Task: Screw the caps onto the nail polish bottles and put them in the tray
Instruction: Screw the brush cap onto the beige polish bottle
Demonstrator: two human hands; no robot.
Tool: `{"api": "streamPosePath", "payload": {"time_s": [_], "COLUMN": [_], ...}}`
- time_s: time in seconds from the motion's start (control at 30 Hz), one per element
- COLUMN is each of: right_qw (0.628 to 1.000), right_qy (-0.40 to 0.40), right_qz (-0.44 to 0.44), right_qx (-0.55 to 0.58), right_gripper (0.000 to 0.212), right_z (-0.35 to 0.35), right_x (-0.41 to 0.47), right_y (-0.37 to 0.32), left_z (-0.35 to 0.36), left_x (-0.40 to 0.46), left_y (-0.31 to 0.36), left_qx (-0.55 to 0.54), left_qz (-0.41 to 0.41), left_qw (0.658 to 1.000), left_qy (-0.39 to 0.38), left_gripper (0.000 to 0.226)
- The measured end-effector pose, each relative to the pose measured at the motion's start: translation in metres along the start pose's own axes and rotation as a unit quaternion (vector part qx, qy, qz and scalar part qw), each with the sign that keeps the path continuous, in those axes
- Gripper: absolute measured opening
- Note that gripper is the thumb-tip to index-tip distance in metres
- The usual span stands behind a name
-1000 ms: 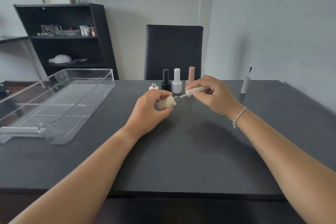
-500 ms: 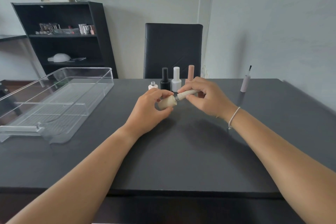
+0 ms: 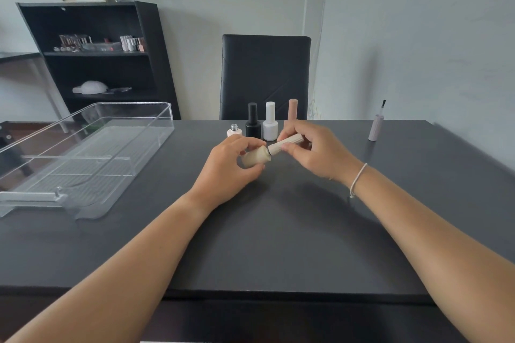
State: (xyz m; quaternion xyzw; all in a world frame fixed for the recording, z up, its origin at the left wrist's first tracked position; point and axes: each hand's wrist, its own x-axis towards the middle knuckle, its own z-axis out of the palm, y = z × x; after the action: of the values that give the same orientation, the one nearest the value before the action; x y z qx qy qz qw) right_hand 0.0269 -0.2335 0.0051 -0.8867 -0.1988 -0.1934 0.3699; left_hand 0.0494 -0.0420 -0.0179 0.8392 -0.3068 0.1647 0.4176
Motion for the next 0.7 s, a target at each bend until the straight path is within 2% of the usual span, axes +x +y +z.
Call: {"api": "streamPosePath", "payload": {"time_s": [0.07, 0.17, 0.23, 0.3, 0.4, 0.53, 0.63, 0.7], "right_qw": [1.000, 0.999, 0.999, 0.999, 0.998, 0.999, 0.999, 0.999], "right_qy": [-0.002, -0.001, -0.003, -0.012, -0.024, -0.015, 0.001, 0.008], "right_qz": [0.012, 0.030, 0.034, 0.037, 0.040, 0.029, 0.032, 0.037], "right_qx": [-0.011, -0.030, -0.026, -0.003, 0.031, 0.024, 0.017, 0.002], "right_gripper": [0.007, 0.026, 0.031, 0.025, 0.002, 0.016, 0.011, 0.017], "right_z": [-0.0003, -0.0001, 0.0002, 0.0000, -0.0011, -0.0003, 0.0008, 0.0004], "right_x": [0.0002, 0.0010, 0.0011, 0.0004, -0.0004, 0.0005, 0.0014, 0.0018], "right_y": [0.0013, 0.0022, 0.0004, -0.0015, -0.0010, 0.0010, 0.0022, 0.0036], "left_z": [-0.0002, -0.0007, -0.0010, -0.0011, -0.0010, -0.0015, -0.0015, -0.0011], "left_x": [-0.0005, -0.0003, -0.0005, -0.0005, -0.0003, -0.0003, -0.0004, -0.0002], "left_y": [0.0010, 0.0015, 0.0016, 0.0016, 0.0013, 0.0014, 0.0015, 0.0012], "left_qx": [0.005, 0.004, 0.001, 0.001, -0.002, 0.000, 0.005, 0.003], "left_qz": [0.002, 0.004, 0.006, 0.008, 0.007, 0.007, 0.008, 0.006], "left_qw": [1.000, 1.000, 1.000, 1.000, 1.000, 1.000, 1.000, 1.000], "left_qy": [-0.004, -0.003, -0.002, -0.003, -0.003, -0.003, -0.007, -0.006], "left_gripper": [0.032, 0.032, 0.032, 0.032, 0.032, 0.032, 0.032, 0.032]}}
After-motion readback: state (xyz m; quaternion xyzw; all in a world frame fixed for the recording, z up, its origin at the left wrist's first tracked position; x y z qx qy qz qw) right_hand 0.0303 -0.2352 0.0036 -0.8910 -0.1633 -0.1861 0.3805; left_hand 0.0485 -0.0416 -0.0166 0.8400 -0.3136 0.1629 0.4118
